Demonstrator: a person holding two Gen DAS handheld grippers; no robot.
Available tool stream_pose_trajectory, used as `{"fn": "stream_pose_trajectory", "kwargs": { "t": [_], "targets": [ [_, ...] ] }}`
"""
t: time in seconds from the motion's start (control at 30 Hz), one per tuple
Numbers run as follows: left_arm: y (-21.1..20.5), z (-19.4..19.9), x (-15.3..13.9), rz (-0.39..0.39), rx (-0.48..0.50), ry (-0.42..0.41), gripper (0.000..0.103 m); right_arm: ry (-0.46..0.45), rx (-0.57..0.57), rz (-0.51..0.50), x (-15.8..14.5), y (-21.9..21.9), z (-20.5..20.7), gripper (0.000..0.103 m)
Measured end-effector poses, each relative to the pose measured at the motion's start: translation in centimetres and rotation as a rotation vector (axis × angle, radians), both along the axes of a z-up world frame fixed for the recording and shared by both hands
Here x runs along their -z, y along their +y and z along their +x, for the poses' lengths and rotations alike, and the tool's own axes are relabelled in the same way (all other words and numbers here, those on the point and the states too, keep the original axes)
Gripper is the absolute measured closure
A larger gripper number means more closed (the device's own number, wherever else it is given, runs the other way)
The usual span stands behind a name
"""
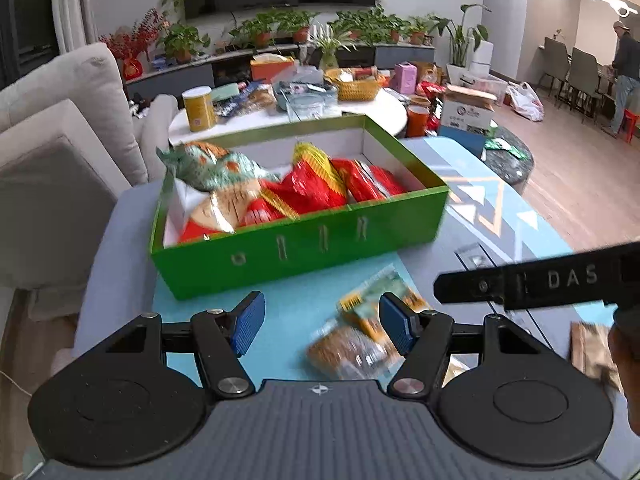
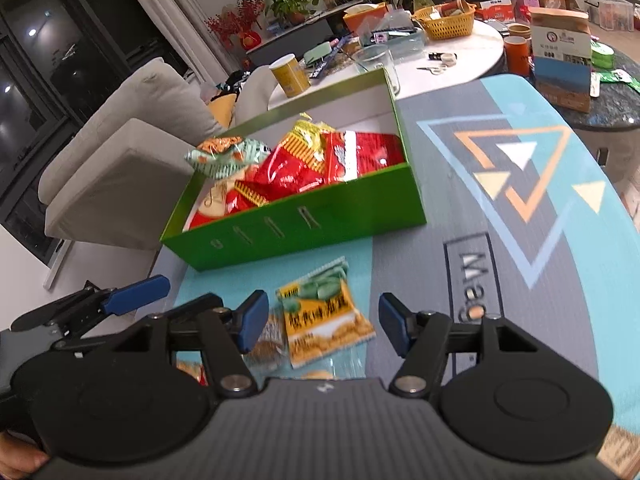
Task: Organize snacks
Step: 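Reach the right tool to the bagged sliced bread and grasp it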
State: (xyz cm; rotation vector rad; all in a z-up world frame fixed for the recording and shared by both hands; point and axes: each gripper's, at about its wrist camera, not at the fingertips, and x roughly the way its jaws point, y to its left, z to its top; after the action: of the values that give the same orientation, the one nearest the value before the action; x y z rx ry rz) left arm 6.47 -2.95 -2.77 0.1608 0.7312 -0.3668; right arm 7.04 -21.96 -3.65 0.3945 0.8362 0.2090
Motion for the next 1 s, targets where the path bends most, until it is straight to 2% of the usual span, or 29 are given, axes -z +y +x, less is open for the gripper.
{"fn": "stream_pose_trajectory", "kwargs": {
  "t": [0.2, 0.37, 0.57, 0.77, 0.87, 1.0],
  "targets": [
    [-0.1, -2.6, 0.9, 0.021, 0.053, 0.017, 0.042, 0.019, -0.02, -0.022, 0.5, 0.1, -1.5, 0.06],
    [0.2, -4.8, 1.3, 0.021, 0.124, 0.056, 0.042, 0.043, -0.051, -0.037, 1.0, 0.4, -2.3, 0.06],
    [0.5, -6.7, 1.6, 0.042, 0.164, 0.102, 0.042, 0.076, -0.092, -0.062, 1.8, 1.1, -2.9, 0.06],
    [-0.4, -7.8, 3.5, 0.138, 0.183, 0.134, 0.041, 0.104, -0.116, -0.085, 2.6, 1.8, -3.0, 0.059],
    [-1.1, -8.2, 3.9, 0.187, 0.211, 0.1, 0.039, 0.113, -0.121, -0.085, 3.0, 1.9, -3.0, 0.059],
    [-1.5, -7.4, 4.7, 0.216, 0.216, 0.124, 0.037, 0.112, -0.118, -0.104, 3.3, 2.2, -2.9, 0.059]
  ]
}}
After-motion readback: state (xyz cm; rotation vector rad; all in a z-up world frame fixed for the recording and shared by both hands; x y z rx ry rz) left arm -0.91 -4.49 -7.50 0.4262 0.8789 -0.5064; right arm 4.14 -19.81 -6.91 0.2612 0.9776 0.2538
